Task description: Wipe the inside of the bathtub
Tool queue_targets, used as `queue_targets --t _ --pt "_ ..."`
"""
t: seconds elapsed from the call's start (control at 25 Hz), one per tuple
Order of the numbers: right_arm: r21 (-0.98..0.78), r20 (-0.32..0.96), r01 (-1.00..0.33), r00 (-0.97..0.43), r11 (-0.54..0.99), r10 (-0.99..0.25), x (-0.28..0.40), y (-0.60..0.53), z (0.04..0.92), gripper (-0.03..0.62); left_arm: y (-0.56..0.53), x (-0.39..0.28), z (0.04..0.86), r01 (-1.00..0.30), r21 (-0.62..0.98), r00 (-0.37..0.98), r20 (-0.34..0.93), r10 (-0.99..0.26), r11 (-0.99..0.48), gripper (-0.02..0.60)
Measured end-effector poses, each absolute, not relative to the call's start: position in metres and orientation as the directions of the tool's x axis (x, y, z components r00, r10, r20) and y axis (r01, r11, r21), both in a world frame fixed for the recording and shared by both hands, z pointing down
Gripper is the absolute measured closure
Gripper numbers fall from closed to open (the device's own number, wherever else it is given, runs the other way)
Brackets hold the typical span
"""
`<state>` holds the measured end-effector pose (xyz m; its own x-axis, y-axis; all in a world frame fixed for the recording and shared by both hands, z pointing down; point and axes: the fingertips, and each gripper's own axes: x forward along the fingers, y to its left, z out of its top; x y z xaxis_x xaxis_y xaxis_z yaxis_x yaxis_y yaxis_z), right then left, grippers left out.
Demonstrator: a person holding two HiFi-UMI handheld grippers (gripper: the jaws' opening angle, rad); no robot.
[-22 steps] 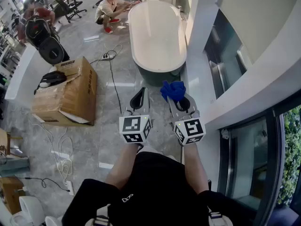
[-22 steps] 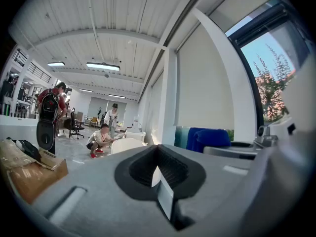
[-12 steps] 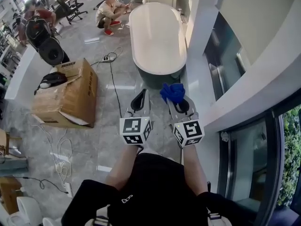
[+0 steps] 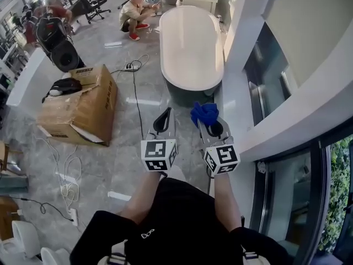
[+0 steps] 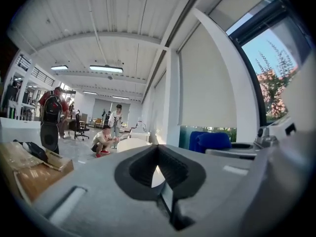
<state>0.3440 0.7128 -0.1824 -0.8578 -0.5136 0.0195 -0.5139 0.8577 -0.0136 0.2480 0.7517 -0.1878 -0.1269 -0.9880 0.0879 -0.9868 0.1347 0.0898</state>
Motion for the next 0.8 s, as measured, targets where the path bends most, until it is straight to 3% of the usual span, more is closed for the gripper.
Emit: queue_targets --t 0.28,0.8 --pt "-0.021 0.011 -0.497 -0.868 0.868 -0.497 0.336 0.714 -0.181 0.517 0.760 0.225 -0.176 -0.974 0.124 -0.171 0.132 -0.976 0.187 0.580" --pt "-0.006 -0.035 -0.508 -0.861 0.861 -0.508 0.317 0.660 -0.195 0.517 0.706 0.207 -0.188 -0.985 0.097 -0.133 0.102 -0.986 0.143 0.580"
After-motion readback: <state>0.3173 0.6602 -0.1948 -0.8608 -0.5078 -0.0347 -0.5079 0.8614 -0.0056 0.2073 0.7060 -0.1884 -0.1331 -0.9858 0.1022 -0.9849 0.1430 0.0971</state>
